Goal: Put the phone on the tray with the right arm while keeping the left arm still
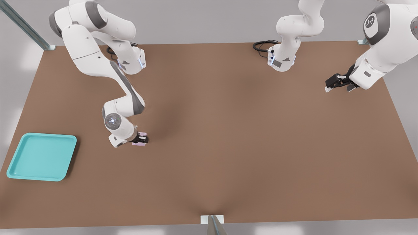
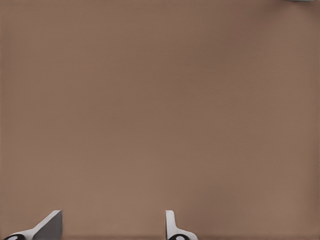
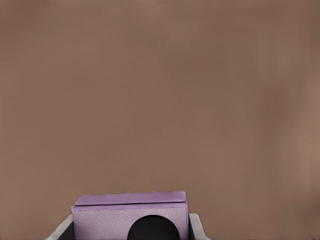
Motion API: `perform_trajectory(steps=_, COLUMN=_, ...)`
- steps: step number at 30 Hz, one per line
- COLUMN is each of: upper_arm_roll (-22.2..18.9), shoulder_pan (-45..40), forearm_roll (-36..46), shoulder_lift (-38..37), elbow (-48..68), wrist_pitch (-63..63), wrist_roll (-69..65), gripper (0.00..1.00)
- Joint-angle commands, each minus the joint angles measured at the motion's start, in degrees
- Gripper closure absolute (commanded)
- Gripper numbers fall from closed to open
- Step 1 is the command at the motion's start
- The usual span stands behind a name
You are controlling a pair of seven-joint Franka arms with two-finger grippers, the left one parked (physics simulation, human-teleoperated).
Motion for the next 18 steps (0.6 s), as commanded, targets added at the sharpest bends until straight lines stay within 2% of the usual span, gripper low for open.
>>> perform_trajectory(steps=1, upper_arm_roll=-0.1, shoulder_pan=-4.3, forearm_roll=-0.6, shoulder_lift=-0.3, elbow=0.7, wrist_pitch=-2.9, wrist_roll=-16.8, gripper=0.25)
perform_trajectory(steps=7, upper_arm_roll=-0.7, shoulder_pan=-20.0, forearm_roll=-0.6, shoulder_lift=4.7, elbow=6.4, wrist_pitch=-2.4, wrist_roll=-41.8, gripper=0.25)
perform_trajectory(steps=10, upper_arm_roll=-0.9, shoulder_pan=-27.3, forearm_roll=-0.5, shoulder_lift=10.8, elbow=14.8, wrist_pitch=-3.0, wrist_roll=-56.9, gripper=0.25)
perform_trajectory(steps=14, upper_arm_roll=-2.0, shoulder_pan=-31.5, forearm_roll=-0.5, shoulder_lift=21.7, elbow=34.4, wrist_pitch=-13.1, wrist_roll=-72.5, gripper=0.25)
perform_trajectory(steps=17, upper_arm_roll=-5.7, shoulder_pan=-31.5, forearm_roll=0.0, shoulder_lift=24.0, elbow=36.4, wrist_pitch=-13.1, wrist_roll=-77.4, gripper=0.24)
perform_trajectory(steps=18, upper_arm_roll=-5.9, shoulder_pan=-31.7, forearm_roll=0.0, shoulder_lift=24.1, elbow=35.9, wrist_pitch=-13.1, wrist_roll=-77.4, gripper=0.08)
